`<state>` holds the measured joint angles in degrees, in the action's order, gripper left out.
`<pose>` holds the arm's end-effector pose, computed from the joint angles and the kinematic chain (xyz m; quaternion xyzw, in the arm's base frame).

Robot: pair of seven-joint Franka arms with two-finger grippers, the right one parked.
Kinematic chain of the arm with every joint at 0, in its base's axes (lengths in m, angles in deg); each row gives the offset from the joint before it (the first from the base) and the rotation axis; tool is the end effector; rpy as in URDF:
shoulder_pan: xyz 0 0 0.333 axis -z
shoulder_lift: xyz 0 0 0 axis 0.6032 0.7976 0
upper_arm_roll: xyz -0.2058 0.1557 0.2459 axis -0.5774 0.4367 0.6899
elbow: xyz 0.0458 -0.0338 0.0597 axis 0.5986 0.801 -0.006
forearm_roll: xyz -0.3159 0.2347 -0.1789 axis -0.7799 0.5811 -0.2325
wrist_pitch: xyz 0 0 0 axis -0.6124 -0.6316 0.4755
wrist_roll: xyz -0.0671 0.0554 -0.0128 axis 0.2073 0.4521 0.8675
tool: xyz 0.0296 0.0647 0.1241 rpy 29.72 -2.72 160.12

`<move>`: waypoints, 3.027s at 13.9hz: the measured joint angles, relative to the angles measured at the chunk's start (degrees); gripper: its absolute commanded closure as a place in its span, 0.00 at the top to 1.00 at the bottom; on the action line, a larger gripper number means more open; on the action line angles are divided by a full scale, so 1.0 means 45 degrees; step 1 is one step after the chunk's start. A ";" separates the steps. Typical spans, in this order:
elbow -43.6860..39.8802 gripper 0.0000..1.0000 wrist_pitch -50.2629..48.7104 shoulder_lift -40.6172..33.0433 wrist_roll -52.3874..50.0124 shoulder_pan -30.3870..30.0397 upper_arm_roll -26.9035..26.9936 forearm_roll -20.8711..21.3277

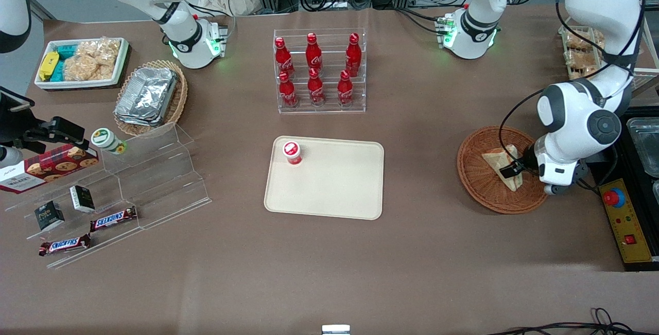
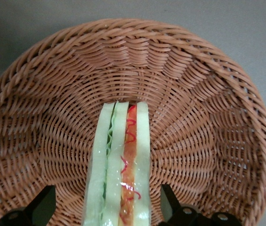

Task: Place sandwich from basket to tray
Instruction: 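Lower the left gripper and close it on the wrapped sandwich, then lift the sandwich out of the basket with the left gripper, then carry the sandwich over the cream tray beside the pink cup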

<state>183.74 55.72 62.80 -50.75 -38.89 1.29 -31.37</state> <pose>0.5796 0.0353 0.2142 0.9568 0.2892 -0.0287 0.0029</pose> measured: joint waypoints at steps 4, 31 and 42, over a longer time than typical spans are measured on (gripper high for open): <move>0.0338 0.37 0.0429 0.0042 -0.0274 0.0000 -0.0005 -0.0025; -0.8698 0.24 -1.1146 -0.2418 -0.4593 0.0271 -0.8936 0.1251; -0.8724 0.25 -0.4825 0.5860 -0.7883 0.2231 -0.9103 0.6816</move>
<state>144.48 34.01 89.17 -86.22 -28.85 -39.67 -0.70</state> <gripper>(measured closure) 0.749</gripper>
